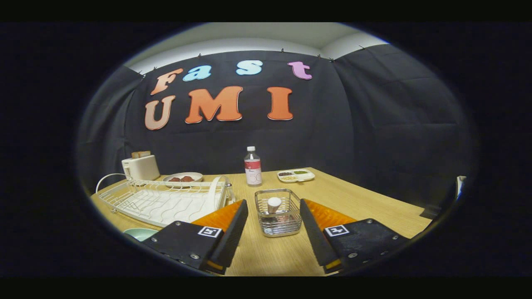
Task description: Take the plate from the dish rack, then take the spoon from the basket and place it into the plate.
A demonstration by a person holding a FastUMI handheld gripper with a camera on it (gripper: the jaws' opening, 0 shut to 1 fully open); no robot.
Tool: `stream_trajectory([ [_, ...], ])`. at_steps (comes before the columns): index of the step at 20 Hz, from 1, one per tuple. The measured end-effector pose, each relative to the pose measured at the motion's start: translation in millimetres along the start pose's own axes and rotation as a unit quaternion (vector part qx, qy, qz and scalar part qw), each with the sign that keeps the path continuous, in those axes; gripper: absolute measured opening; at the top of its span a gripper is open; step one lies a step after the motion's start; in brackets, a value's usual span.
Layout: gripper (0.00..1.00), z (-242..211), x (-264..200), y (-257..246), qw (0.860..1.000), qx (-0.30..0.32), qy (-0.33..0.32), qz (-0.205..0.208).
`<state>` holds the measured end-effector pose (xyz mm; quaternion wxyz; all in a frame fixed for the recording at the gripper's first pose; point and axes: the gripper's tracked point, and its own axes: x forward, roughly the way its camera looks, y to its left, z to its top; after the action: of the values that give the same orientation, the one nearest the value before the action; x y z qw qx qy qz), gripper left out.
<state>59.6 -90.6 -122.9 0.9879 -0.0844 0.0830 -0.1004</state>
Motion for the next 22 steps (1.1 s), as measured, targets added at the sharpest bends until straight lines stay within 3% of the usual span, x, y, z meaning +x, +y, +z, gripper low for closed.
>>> stream_trajectory([
  [1,0.68,3,5,-1,1.000,0.005,-0.005,-0.004],
  [4,0.62,-5,18,5,1.000,0.023,0.011,0.008],
  [11,0.10,-5,30,-7,0.999,0.031,0.007,-0.020],
  [14,0.05,1,27,-1,1.000,0.031,0.003,-0.007],
  [22,0.05,60,-6,3,0.999,0.009,-0.051,0.007],
])
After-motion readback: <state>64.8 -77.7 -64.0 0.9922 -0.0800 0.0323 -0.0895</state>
